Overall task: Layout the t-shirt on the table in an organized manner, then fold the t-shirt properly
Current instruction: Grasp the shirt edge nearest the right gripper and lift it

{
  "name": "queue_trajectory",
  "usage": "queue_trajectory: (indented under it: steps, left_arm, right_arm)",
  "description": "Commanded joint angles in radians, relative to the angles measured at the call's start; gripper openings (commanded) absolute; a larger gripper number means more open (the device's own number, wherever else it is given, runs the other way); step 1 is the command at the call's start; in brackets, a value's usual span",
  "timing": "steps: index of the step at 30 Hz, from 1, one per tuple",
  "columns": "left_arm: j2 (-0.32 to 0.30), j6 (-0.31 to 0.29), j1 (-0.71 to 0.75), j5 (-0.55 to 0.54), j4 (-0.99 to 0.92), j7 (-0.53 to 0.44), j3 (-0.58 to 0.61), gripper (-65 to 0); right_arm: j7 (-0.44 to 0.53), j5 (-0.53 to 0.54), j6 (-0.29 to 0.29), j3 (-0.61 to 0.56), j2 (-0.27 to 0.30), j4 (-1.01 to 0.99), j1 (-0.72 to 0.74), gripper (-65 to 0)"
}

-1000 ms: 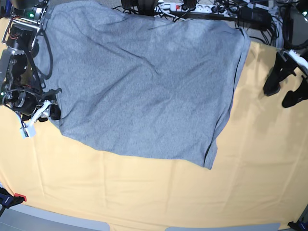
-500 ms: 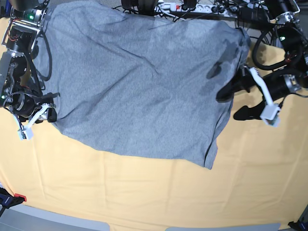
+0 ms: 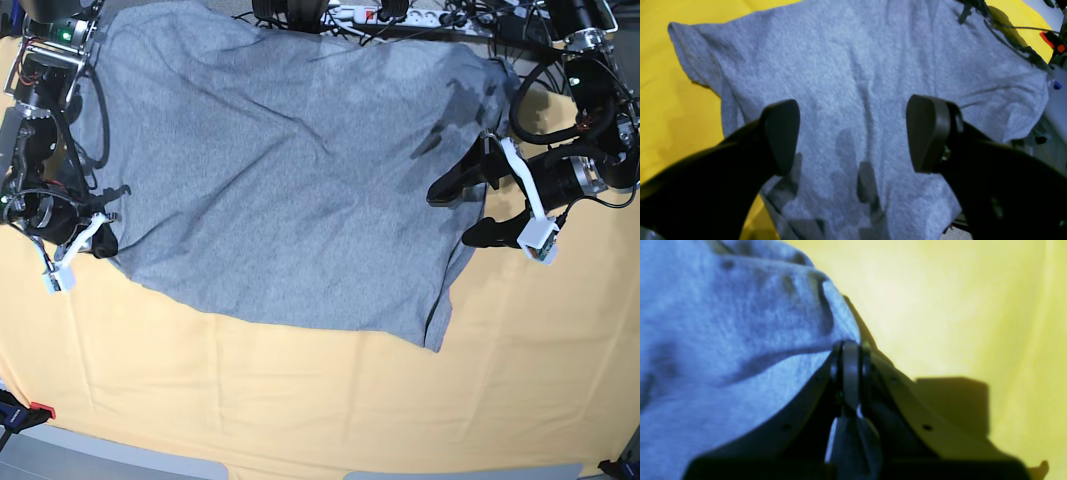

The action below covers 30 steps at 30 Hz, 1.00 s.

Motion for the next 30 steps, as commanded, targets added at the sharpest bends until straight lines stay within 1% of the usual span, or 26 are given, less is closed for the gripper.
queue_trajectory:
  steps: [1, 3, 4, 13, 21, 26, 30]
  left_arm:
    - [-0.014, -0.005, -0.014, -0.015, 0.013, -0.025, -0.005, -15.4]
    - [-0.014, -0.005, -0.014, -0.016, 0.013, -0.027, -0.005, -15.5]
    - [-0.014, -0.005, -0.014, -0.016, 0.013, -0.027, -0.005, -15.5]
    - [-0.014, -0.005, -0.014, -0.016, 0.013, -0.027, -0.005, -15.5]
    - [-0.014, -0.005, -0.014, -0.013, 0.013, -0.034, -0.005, -15.4]
    - [-0.014, -0.005, -0.014, -0.013, 0.013, -0.035, -0.005, -15.5]
    - [-0.014, -0.005, -0.014, -0.012, 0.013, -0.034, -0.005, -15.5]
  right_arm:
    - [0.001, 0.037, 0.006, 0.005, 0.020, 0.047, 0.020, -65.0]
    - [-0.034, 0.058, 0.006, 0.005, 0.020, 0.111, 0.000, -65.0]
    - [-0.037, 0.063, 0.006, 0.005, 0.020, 0.152, -0.019, -65.0]
    - [-0.037, 0.065, 0.006, 0.005, 0.019, 0.539, -0.290, -65.0]
    - [-0.037, 0.067, 0.006, 0.005, 0.019, 0.816, -0.527, -65.0]
    - [-0.042, 0.181, 0.006, 0.005, 0.019, 0.915, -0.631, -65.0]
    - [-0.097, 0.258, 0.006, 0.004, 0.019, 0.926, -0.684, -65.0]
